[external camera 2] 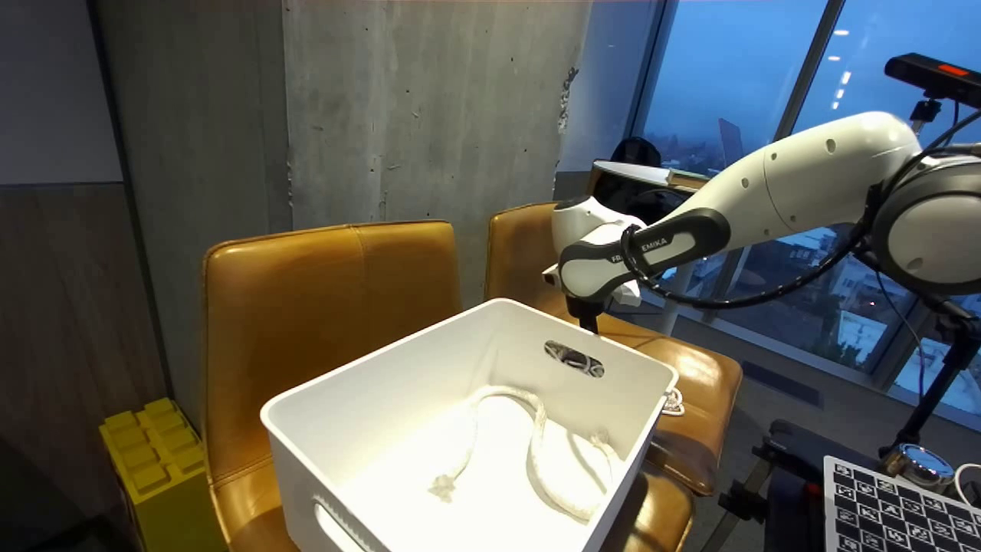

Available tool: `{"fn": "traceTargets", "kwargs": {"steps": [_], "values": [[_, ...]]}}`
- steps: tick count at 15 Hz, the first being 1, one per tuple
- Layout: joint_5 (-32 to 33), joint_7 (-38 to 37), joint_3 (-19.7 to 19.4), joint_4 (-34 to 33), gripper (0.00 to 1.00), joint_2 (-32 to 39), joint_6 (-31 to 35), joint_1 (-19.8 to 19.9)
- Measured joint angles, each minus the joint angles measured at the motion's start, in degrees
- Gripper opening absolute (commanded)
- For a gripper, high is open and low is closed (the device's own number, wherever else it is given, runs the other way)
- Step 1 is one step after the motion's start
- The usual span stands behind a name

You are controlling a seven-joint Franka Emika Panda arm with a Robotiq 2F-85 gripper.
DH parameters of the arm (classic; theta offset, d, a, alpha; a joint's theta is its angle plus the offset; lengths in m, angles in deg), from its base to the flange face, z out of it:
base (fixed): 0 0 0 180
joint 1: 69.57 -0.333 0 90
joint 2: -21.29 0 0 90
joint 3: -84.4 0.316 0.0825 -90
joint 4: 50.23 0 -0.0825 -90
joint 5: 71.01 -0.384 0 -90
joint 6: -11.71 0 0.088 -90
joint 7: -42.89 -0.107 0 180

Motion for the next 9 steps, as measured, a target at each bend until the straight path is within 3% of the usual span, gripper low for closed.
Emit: {"fn": "traceTargets", "kwargs": {"steps": [5,9], "values": [[0.09,-0.47,-0.19,1.06,0.02,-1.41,0.26,-0.61],[0.12,-1.0,-0.19,8.95,0.02,-10.17,0.17,-2.79]]}}
